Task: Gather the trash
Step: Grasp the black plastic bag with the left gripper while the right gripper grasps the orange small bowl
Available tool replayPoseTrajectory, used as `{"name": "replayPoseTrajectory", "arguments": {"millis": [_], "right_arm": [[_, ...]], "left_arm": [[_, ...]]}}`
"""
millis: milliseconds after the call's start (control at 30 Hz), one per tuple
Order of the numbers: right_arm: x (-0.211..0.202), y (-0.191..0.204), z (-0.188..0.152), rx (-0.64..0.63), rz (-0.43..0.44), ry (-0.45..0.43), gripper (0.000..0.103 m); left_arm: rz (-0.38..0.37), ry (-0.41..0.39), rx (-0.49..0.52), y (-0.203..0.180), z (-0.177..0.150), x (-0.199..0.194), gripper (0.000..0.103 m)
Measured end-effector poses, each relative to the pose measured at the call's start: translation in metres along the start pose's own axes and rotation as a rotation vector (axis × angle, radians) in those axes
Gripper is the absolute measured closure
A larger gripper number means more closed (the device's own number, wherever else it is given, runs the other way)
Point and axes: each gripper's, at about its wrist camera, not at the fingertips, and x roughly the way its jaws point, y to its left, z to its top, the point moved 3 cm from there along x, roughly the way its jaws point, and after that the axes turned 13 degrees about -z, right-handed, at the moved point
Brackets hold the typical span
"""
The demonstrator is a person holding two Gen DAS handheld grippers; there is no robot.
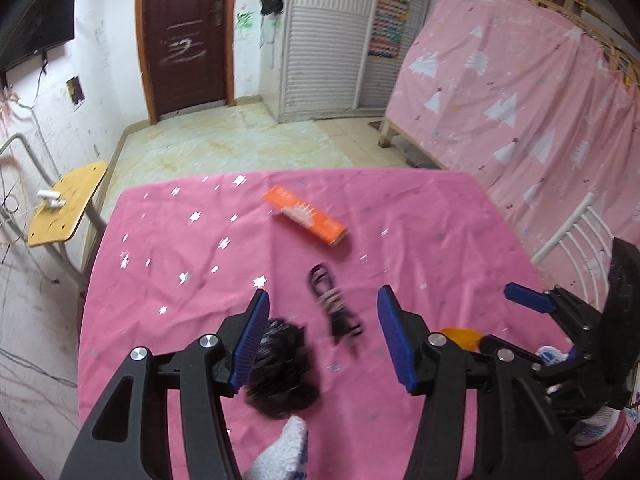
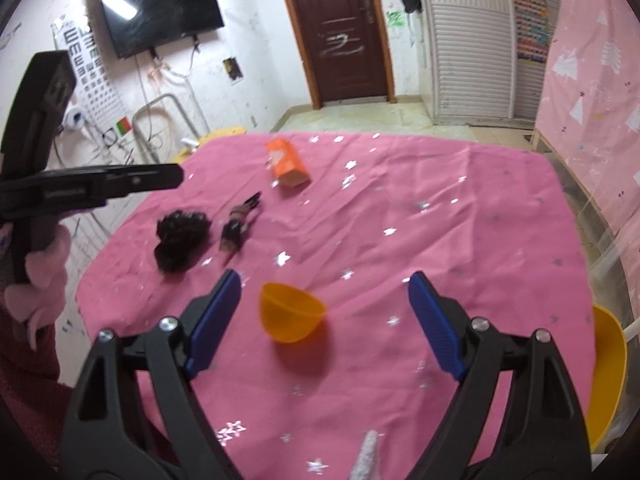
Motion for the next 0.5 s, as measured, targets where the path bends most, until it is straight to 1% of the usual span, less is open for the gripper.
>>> {"name": "replayPoseTrajectory", "arguments": {"millis": [167,333,500], "right_arm": [[0.008,0.018,-0.003,-0.043,0.008,0.030,0.021],[0.015,0.024,-0.005,-0.057,-0.002,0.055,0.021],[0.022,0.028,-0.008,-0.069,-0.014,0.073,0.021]], "left_arm": [[0.030,0.041,-0.021,0.018,-0.012,0.014,0.054],[0.057,0.071,-0.027,0.028,-0.026,0.025,0.054],[0.065,0.099,-0.023,0.034,-0.036,0.035,0.054]]}}
